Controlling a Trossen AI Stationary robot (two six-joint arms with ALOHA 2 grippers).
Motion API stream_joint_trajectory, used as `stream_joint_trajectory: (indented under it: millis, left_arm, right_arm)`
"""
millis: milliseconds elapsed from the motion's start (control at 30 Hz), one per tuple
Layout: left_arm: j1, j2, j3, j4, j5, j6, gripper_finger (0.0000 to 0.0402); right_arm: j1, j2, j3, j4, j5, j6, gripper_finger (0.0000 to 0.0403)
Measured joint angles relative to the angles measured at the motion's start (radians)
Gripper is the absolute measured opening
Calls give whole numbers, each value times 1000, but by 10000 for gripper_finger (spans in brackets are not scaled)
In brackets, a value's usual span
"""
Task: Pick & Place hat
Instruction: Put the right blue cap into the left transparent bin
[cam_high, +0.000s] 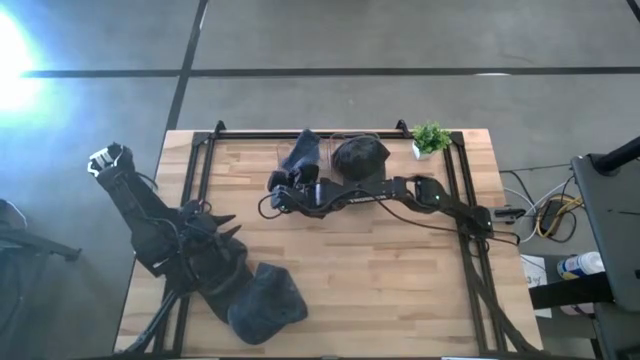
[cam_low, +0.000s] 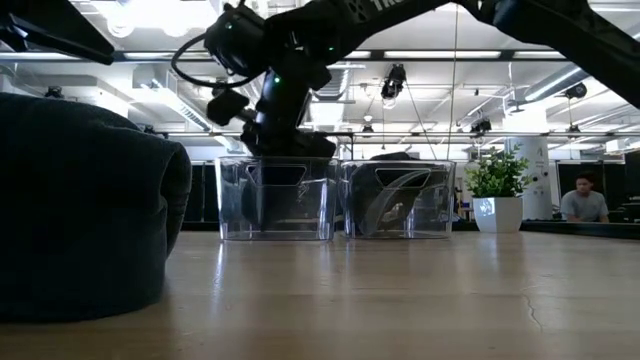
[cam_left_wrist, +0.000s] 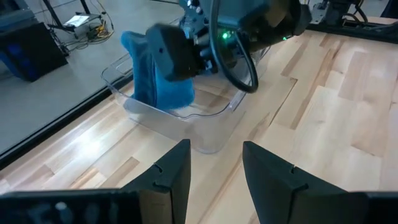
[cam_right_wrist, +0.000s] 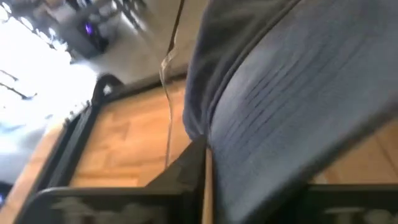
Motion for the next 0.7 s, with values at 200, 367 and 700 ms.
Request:
stream_joint_trajectory:
  millis: [200,367,700]
  left_arm:
    - [0,0,0,0,-1,3,140]
    - [0,0,0,0,-8,3,140]
    - [0,0,0,2,-30,2,140]
  right_arm:
    - [2,2,21,-24,-115,-126,133]
    - [15,1,100,-250,-201,-128,177]
    - [66,-4,314,-715,-271,-243,189]
